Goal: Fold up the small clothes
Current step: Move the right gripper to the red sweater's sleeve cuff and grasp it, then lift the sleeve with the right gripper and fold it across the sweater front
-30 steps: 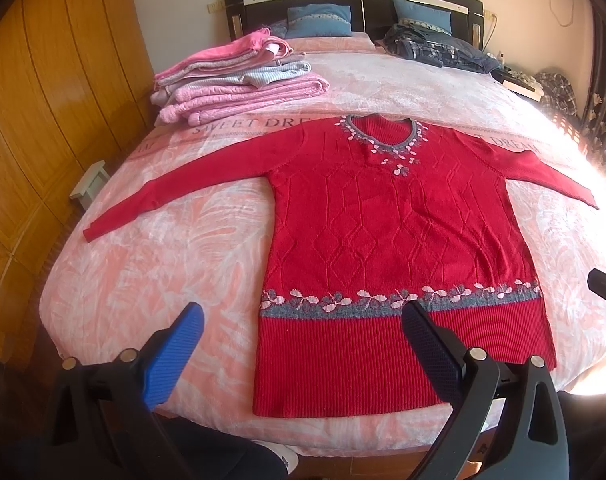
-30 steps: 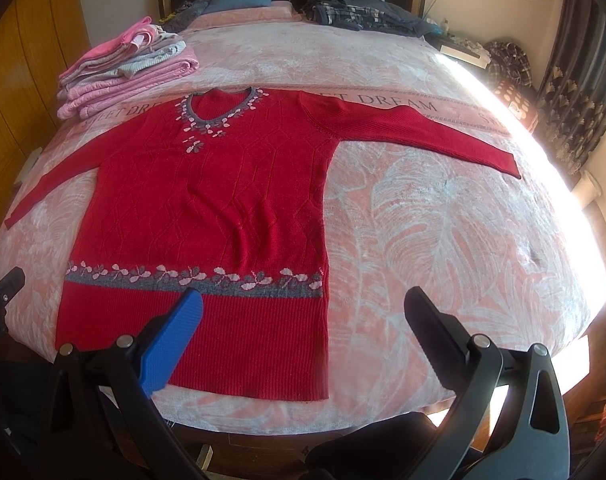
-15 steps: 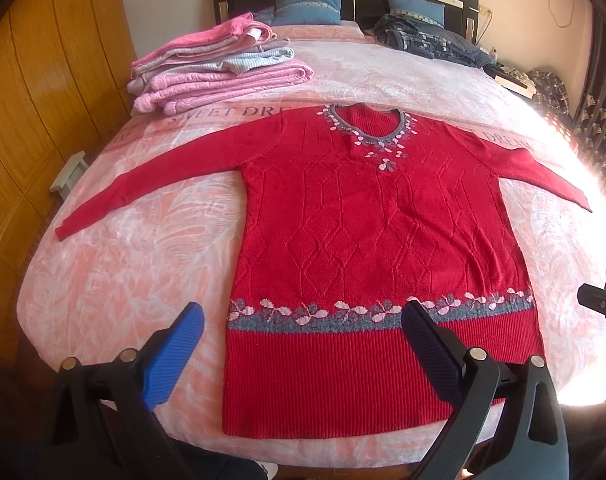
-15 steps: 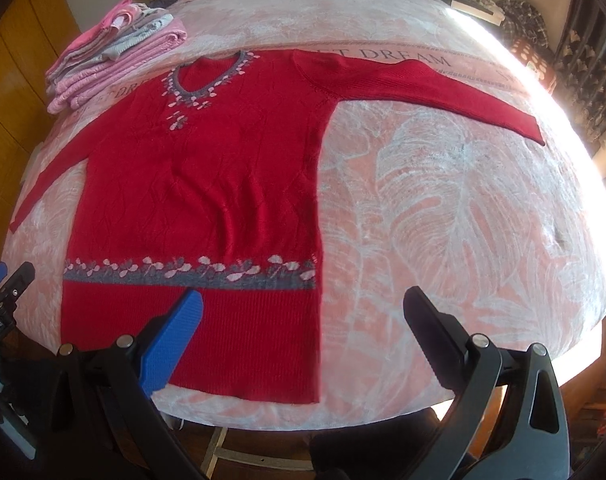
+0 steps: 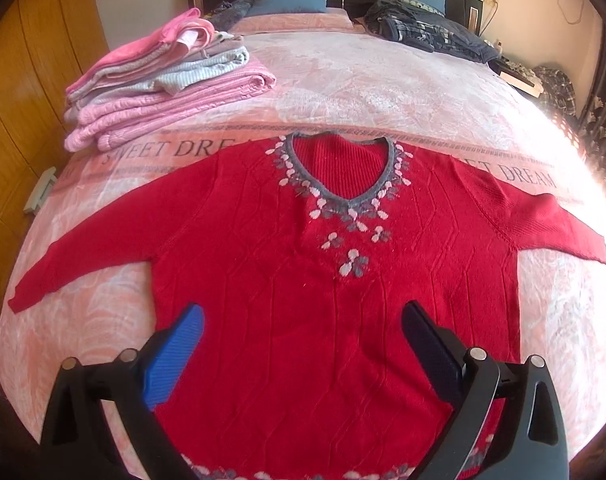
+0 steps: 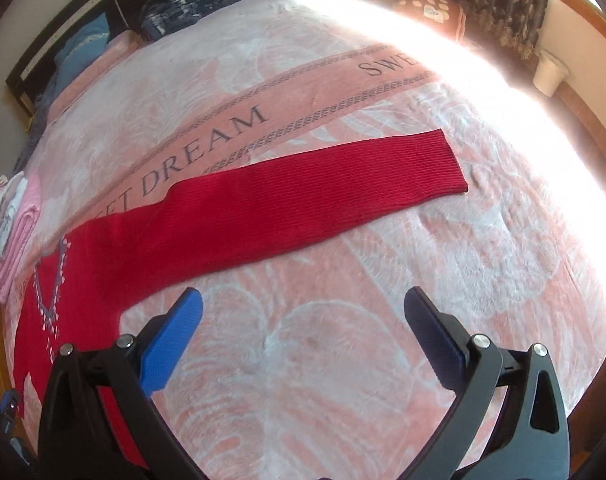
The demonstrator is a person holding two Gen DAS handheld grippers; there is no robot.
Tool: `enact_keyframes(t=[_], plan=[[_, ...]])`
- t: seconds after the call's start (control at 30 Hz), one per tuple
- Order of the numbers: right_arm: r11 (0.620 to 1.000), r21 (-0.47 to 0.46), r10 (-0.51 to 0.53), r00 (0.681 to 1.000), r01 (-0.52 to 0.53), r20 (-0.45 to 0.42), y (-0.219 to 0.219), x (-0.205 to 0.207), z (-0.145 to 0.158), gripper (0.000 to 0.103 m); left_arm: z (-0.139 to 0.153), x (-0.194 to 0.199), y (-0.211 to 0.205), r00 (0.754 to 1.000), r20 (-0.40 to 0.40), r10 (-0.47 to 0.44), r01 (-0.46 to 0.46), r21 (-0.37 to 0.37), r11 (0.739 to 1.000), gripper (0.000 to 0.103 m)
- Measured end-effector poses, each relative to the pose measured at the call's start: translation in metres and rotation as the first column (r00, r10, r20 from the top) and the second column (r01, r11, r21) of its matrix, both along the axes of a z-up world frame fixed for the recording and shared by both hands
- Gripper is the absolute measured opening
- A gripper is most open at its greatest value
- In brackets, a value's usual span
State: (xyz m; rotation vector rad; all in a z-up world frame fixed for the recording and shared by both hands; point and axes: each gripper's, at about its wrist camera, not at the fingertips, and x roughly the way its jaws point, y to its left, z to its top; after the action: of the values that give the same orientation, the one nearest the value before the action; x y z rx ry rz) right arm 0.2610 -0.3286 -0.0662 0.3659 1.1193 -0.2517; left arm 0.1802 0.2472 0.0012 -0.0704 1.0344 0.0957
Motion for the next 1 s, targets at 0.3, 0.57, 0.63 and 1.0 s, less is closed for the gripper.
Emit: enact_keyframes(t=[0.3, 0.57, 0.63, 1.0], plan=[[0.976, 0.093, -0.191, 0.98, 0.195, -0.049, -0.134, 0.033, -0.064, 0.1, -0.03, 0.067, -0.011, 0.999, 0.044, 0.015, -0.015, 0.003, 1.0, 0.099], [0.963, 0.173, -0.206, 0.978, 0.206, -0.019, -0.167, 0.043, -0.085, 0.1, -0.052, 0.093, -0.012, 0.996, 0.032, 0.081, -0.082, 0.048, 0.995, 0.099], [0.971, 0.143, -0.193, 0.981, 0.193, -0.012, -0.164, 0.046, -0.086, 0.1, -0.053, 0.096, -0.014, 0.995, 0.044, 0.089, -0.092, 0.065, 0.994, 0.099], [0.996, 0.068, -0.065, 0.998, 0.064, 0.01, -0.14, 0.053, -0.079, 0.01, -0.056, 0.097, -0.012, 0.995, 0.048, 0.085, -0.089, 0.099, 0.991, 0.099]])
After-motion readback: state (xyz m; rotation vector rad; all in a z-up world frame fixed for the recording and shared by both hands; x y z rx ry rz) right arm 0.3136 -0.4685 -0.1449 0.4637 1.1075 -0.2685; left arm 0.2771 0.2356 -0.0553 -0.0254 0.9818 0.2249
